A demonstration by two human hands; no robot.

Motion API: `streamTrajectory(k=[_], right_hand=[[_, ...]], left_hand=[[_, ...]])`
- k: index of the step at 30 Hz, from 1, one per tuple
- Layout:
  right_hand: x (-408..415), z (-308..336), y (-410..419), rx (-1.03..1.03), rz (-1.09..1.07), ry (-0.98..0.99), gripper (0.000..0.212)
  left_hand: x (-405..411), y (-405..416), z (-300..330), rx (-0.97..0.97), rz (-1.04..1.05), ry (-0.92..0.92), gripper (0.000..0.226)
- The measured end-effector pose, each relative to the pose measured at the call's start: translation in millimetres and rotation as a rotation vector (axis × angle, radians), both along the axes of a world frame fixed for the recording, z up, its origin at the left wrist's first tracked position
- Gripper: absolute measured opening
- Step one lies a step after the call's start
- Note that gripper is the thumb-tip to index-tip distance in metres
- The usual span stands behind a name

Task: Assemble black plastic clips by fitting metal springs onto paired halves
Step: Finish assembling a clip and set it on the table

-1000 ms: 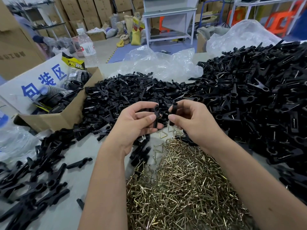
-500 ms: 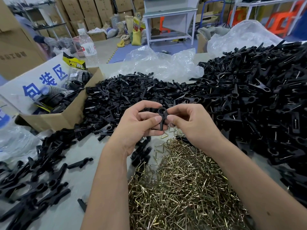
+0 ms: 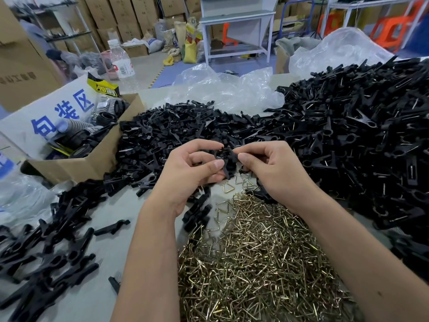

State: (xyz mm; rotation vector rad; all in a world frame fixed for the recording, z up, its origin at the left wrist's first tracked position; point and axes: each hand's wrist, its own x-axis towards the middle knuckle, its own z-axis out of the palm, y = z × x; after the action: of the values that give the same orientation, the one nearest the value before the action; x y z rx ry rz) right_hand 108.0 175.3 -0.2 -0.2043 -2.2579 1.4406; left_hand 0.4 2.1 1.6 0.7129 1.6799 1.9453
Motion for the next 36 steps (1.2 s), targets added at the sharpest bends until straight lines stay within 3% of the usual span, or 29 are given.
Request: streamTrajectory(k=[15,19,22,25,29,36], right_hand=[[-1,-2,-1,0.063,0.014,-0.044,0.015],[1,0,1,0.006,0.033,0.019,0.01],[-3,-2,-1,-0.08,-0.084,0.077,0.006],[-3,-7,-5,0.225,-0.122,-0.051,0.009],[-3,-11,-19,0.628,0.053,-0.321,0.014],[-4,-6,-31,0.822,0.087,-0.523,0.022]], left_hand=[[1,2,-1,-0.019,-0.038,0.016,0.039],[1,2,2,-0.012,-0.057,0.039,0.033],[-1,0,3,0.021,0.057,0.056,0.028],[-7,-3,1,0.078,0.284,0.053,0.027],[-15,-5,-5,0.07,0.47,0.091,0.032],[-13,0,-7,-0.007,0.441,0.175,0.029]])
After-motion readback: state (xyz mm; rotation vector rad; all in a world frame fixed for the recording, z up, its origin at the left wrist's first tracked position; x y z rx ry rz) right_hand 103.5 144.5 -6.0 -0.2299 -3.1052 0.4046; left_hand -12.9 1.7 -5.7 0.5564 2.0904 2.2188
